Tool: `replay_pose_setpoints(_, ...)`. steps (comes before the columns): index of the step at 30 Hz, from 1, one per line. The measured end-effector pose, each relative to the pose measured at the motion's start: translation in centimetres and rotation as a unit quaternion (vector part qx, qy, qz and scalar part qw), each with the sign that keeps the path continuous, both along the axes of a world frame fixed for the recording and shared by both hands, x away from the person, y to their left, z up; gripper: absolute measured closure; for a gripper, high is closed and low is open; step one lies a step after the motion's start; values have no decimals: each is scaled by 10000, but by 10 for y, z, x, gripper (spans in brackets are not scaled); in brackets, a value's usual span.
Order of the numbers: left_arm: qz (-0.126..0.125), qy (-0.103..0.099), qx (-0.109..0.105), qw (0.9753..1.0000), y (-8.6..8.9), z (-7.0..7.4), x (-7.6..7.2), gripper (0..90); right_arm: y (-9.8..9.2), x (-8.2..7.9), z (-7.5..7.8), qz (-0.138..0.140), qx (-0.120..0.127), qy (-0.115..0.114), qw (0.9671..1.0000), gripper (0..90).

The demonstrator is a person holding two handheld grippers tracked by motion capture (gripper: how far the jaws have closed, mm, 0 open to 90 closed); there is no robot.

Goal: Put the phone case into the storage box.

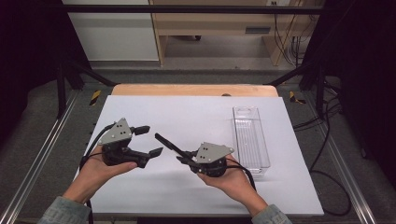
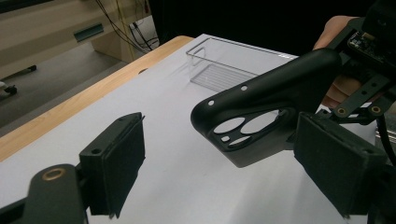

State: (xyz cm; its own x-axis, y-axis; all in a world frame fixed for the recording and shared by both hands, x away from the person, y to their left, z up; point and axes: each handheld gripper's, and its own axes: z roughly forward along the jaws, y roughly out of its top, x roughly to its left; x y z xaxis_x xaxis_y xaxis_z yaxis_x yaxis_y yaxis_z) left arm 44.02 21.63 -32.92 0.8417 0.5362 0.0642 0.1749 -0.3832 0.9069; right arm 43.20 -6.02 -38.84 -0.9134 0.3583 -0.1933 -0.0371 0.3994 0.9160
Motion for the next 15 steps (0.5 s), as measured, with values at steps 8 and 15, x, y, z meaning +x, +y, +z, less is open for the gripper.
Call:
replay_pose_setpoints(8, -27, 17, 32, 10000, -4, -1, 3, 192, 0, 0, 3, 57, 85, 99, 9999, 809)
replay_pose_setpoints(15, -102, -25, 14, 9999, -10, 3, 10, 209, -2, 2, 7, 28, 61, 146, 9999, 809)
